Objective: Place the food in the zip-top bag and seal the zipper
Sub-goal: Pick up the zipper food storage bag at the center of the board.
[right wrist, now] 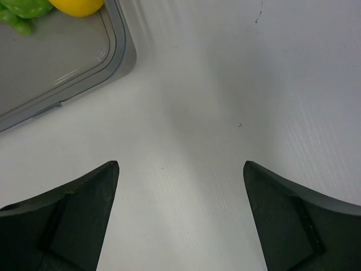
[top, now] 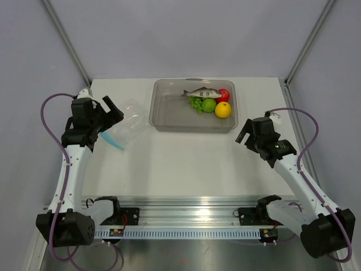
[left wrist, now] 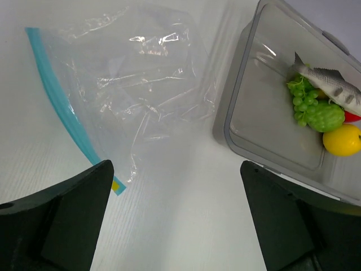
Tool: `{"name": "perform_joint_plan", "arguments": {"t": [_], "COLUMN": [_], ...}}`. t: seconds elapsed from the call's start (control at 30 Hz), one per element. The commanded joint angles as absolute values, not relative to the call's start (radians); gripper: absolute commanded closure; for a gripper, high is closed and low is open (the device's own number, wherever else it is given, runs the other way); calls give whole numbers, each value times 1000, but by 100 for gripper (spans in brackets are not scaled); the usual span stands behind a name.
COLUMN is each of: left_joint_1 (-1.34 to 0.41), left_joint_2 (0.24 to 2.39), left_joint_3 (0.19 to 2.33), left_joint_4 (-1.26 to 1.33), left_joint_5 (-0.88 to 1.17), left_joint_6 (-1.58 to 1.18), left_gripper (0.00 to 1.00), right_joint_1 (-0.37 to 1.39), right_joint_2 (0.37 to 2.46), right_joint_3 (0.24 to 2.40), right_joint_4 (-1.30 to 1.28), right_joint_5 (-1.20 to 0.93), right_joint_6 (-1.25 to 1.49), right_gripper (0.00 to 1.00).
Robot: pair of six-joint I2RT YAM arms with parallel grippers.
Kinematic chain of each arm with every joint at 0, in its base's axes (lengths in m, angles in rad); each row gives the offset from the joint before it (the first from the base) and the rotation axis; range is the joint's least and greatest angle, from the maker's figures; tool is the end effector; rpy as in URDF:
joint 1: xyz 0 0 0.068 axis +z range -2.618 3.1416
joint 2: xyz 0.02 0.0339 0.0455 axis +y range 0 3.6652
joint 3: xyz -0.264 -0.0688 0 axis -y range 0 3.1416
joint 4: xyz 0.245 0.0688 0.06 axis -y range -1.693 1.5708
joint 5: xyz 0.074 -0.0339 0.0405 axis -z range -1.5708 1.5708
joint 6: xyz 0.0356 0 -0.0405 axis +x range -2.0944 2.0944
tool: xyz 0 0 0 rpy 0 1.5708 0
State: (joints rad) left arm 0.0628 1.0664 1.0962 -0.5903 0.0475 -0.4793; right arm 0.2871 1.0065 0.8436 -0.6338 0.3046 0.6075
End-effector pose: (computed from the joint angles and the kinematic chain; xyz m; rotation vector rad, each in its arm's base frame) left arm 0.2280 0.0126 0.3537 -0.5471 2.0740 -0.2951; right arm 0.2004 0.0480 0.2788 0.5131 2.2658 0.0879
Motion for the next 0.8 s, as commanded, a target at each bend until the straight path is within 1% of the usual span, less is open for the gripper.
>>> {"name": "perform_joint_plan", "arguments": {"t": [0.0,0.27,0.37,0.47,0.5,0.53,0.57,0.63,0.73,0.77], "left_joint_1": [60,61,60,64,67,80,90,118,152,164], "left_joint_2": [1043,1048,1055,1109,1139,1199,1234,1314,1348,1357], "left_joint_3": [1092,1055,1032,1019,1031,1063,1089,1130,1128,1120], "left_joint_4": [-563,-564,-580,-607,-644,-666,-689,-745,-707,-697], "left_joint_5": [103,63,-4,-148,-156,-155,-84,-16,-6,29], "left_joint_6": [-499,-506,-512,-528,-517,-511,-476,-469,-529,-561], "left_gripper": [1,1,1,1,1,1,1,1,1,1], "right_joint_1": [282,282,284,285,284,284,284,284,284,284], "right_joint_2": [980,950,931,910,905,891,887,876,835,827], "right_joint_3": [830,816,796,772,767,758,755,746,727,718], "right_joint_4": [-606,-620,-601,-568,-552,-548,-546,-540,-540,-537], "right_joint_5": [308,310,279,230,219,203,198,189,181,173], "right_joint_6": [635,653,647,638,634,632,632,632,656,661], "right_gripper": [1,0,0,1,1,1,0,1,1,1]}}
